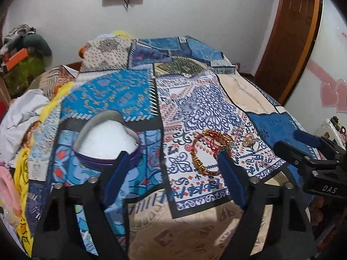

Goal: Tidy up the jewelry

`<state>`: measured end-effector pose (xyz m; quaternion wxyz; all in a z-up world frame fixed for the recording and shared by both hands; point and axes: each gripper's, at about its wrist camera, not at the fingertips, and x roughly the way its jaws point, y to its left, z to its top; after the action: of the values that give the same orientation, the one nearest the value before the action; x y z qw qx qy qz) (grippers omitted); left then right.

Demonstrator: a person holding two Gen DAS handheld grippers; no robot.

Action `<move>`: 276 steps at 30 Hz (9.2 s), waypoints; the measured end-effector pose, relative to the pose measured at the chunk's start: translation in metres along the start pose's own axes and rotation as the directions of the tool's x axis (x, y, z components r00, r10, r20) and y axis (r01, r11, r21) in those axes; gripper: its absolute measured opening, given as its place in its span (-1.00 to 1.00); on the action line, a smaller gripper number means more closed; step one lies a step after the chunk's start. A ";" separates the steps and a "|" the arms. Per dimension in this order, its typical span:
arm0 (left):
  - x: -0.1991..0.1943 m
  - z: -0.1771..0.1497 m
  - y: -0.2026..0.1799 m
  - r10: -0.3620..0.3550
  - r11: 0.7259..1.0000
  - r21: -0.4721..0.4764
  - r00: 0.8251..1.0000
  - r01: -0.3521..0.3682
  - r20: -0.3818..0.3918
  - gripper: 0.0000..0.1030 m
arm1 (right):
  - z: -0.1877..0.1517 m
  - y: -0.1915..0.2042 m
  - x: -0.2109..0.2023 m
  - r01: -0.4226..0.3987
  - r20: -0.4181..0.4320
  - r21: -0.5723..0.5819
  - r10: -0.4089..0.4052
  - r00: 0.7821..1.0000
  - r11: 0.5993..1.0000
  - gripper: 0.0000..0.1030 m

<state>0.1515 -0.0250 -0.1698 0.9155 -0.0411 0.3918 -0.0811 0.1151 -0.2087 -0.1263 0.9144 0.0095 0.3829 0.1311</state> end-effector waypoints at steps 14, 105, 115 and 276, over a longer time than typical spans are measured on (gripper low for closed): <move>0.025 -0.003 -0.008 -0.110 0.994 -0.030 0.991 0.108 -0.080 -0.44 | 0.002 0.007 0.031 -0.133 -0.093 -0.007 0.132 0.987 0.991 -0.29; 0.025 0.019 0.141 -0.002 0.994 -0.105 1.000 0.002 -0.007 -0.90 | 0.044 0.170 0.113 -0.316 -0.269 -0.205 0.257 0.928 0.927 -0.80; 0.007 0.016 0.128 0.118 0.992 -0.041 0.993 -0.117 0.032 -0.86 | 0.043 0.174 0.112 -0.288 -0.259 -0.236 0.225 0.939 0.928 -0.80; -0.041 0.019 0.114 0.073 0.996 -0.058 0.990 -0.067 0.119 -0.60 | 0.073 0.163 0.048 -0.319 -0.086 -0.289 0.307 0.948 0.903 -0.62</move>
<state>0.1508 0.0952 -0.1433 0.9384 -0.0568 0.3388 -0.0356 0.1606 -0.0332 -0.0887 0.8647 -0.0702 0.3698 0.3327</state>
